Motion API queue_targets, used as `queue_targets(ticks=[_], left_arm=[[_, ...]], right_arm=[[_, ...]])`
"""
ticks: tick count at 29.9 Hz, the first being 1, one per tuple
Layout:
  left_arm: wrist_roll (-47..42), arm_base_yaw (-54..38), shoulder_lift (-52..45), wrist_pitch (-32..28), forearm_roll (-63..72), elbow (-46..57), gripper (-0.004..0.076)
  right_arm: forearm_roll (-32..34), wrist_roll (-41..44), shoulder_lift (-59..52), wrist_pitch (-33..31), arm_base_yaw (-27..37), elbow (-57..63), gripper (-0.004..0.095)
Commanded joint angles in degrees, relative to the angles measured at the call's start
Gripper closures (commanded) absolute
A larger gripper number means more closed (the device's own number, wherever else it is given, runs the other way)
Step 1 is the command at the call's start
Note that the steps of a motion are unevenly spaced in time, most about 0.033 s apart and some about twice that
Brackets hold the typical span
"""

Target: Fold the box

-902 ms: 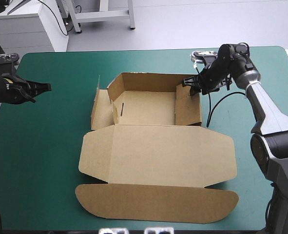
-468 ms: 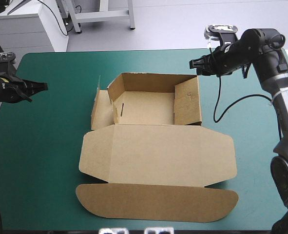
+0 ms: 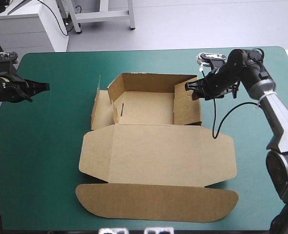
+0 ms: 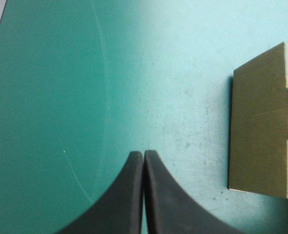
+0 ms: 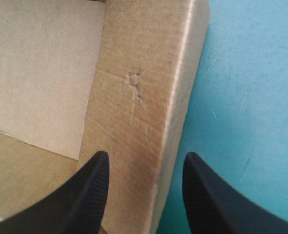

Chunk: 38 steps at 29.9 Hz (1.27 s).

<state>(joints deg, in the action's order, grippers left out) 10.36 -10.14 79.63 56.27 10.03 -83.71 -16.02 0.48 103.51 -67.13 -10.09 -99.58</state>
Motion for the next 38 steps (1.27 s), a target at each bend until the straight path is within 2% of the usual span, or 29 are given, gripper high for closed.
queue_targets(ticks=[1, 13, 15, 19, 23, 30, 34, 38], left_arm=[[0.6, 0.0, -1.7, -2.5, 2.3, -1.8, 0.0732], [2.8, 0.0, -1.7, -0.9, 3.4, -1.8, 0.0732], [3.1, 0.0, -1.7, -0.9, 3.8, -1.8, 0.0732], [2.9, 0.0, -1.5, -1.2, 4.6, -1.8, 0.0732], [1.9, -1.9, -0.3, -1.1, 7.6, -1.8, 0.0732], [3.9, -12.0, 1.6, -0.7, 20.1, -1.8, 0.0732], [8.3, -16.5, 3.4, 2.8, 32.3, -1.8, 0.0732], [13.6, -16.3, 6.0, 7.8, 46.7, -1.8, 0.0732]], right_arm=[[-4.6, -2.0, 0.2, 2.5, 0.2, -1.2, 0.0464], [-7.4, -8.9, 8.9, 5.1, 0.2, -1.2, 0.0485], [-8.2, -8.9, 9.3, 5.5, 0.2, -1.3, 0.0552], [-7.9, -9.2, 9.1, 5.2, 0.2, -1.3, 0.0927], [-7.9, -8.8, 8.8, 4.0, 0.3, -2.4, 0.0908], [-8.0, -8.8, 2.8, 2.7, 2.7, -3.9, 0.0908], [-9.9, -9.6, -2.2, 2.2, 6.7, -4.0, 0.0909], [-14.8, -12.4, -7.2, 1.9, 10.6, -4.0, 0.0908]])
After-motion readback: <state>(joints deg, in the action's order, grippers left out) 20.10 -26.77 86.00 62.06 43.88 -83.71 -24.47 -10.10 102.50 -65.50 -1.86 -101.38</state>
